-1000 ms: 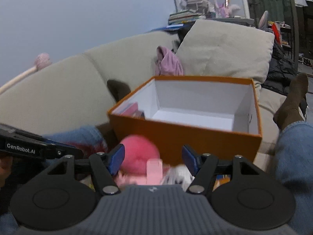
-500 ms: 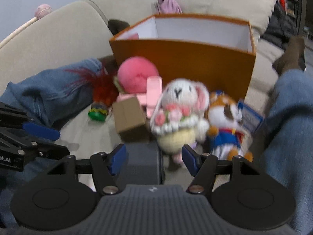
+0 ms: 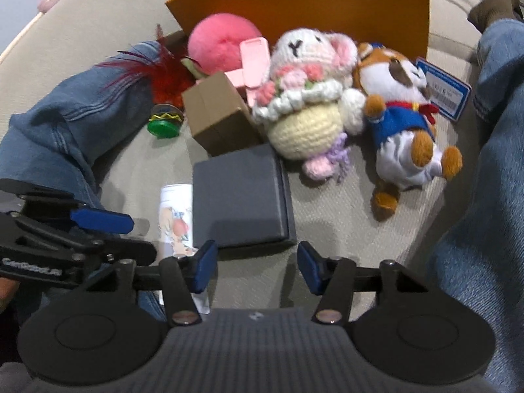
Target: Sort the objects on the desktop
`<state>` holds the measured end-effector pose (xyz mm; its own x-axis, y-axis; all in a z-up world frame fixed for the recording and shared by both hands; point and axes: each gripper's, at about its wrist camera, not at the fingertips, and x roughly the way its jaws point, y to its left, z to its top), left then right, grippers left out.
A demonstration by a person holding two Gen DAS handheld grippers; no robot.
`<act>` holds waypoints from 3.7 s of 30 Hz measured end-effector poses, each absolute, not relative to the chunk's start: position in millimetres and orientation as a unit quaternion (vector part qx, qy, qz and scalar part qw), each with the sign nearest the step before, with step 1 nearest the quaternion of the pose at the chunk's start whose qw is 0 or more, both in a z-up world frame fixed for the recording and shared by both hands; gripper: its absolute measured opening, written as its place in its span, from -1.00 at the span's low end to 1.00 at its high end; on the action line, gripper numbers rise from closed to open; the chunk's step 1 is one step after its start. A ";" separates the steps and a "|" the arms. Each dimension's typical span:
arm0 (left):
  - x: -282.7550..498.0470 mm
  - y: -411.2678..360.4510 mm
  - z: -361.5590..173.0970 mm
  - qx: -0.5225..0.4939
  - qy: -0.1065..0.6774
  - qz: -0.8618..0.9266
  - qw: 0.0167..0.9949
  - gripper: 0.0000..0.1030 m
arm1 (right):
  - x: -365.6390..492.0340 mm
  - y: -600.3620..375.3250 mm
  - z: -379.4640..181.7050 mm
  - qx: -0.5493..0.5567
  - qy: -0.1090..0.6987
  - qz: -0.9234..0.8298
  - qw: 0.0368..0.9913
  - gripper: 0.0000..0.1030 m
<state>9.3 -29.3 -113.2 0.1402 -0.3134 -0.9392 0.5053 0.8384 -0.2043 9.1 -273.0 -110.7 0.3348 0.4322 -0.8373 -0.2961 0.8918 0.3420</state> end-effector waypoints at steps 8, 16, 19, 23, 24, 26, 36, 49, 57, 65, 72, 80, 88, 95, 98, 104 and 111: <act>11.3 -21.5 -96.5 0.017 0.552 -0.301 0.778 0.16 | 24.2 -289.3 -109.0 0.113 0.521 0.194 0.824 0.05; 18.9 -44.9 -105.8 0.001 0.575 -0.311 0.757 0.16 | 27.6 -289.7 -106.5 0.118 0.514 0.189 0.828 -0.16; 21.7 -54.3 -115.2 0.003 0.588 -0.297 0.753 0.12 | 25.1 -289.4 -101.5 0.095 0.505 0.178 0.839 -0.17; 25.5 -57.5 -118.7 -0.010 0.592 -0.294 0.751 0.10 | 24.7 -293.0 -101.9 0.094 0.504 0.177 0.840 -0.16; 26.3 -57.3 -119.3 -0.013 0.593 -0.292 0.750 0.10 | 25.0 -292.6 -102.2 0.094 0.503 0.177 0.840 -0.16; 26.6 -57.3 -119.8 -0.013 0.594 -0.286 0.752 0.10 | 25.0 -291.8 -102.2 0.093 0.502 0.179 0.841 -0.15; 41.2 -57.0 -131.5 -0.045 0.602 -0.283 0.745 0.10 | 25.0 -293.0 -101.1 0.083 0.496 0.171 0.847 -0.19; 45.1 -72.9 -144.6 -0.069 0.616 -0.285 0.732 0.57 | 30.8 -295.3 -111.3 0.083 0.518 0.152 0.838 -0.53; 46.3 -60.5 -136.1 -0.104 0.606 -0.277 0.739 -0.10 | 27.8 -294.3 -99.6 0.076 0.495 0.156 0.851 -0.53; 32.6 -68.0 -112.3 -0.078 0.569 -0.295 0.764 -0.47 | 31.4 -285.3 -104.6 0.066 0.504 0.163 0.846 -0.87; 26.6 -66.7 -102.6 -0.067 0.548 -0.315 0.772 -0.47 | 30.0 -285.8 -106.8 0.065 0.508 0.158 0.844 -0.88; 18.4 -67.2 -86.0 -0.076 0.522 -0.363 0.768 -0.54 | 29.6 -293.5 -112.1 0.072 0.518 0.147 0.840 -0.88; 14.2 -87.2 -85.1 -0.058 0.513 -0.385 0.765 -0.59 | 16.2 -303.9 -92.5 0.065 0.493 0.143 0.856 -0.66; 13.7 -101.8 -82.8 -0.049 0.513 -0.398 0.759 -0.59 | -2.4 -313.2 -63.2 0.066 0.468 0.145 0.869 -0.65; 15.4 -105.5 -81.9 -0.046 0.513 -0.400 0.758 -0.59 | -12.3 -313.5 -47.9 0.063 0.451 0.165 0.875 -0.39; 10.2 -107.1 -75.4 -0.029 0.503 -0.391 0.770 -0.58 | -8.4 -300.2 -61.1 0.056 0.469 0.183 0.862 -0.43; -3.6 -88.6 -57.4 -0.001 0.490 -0.318 0.812 -0.30 | -8.7 -301.3 -60.6 0.052 0.463 0.181 0.866 -0.51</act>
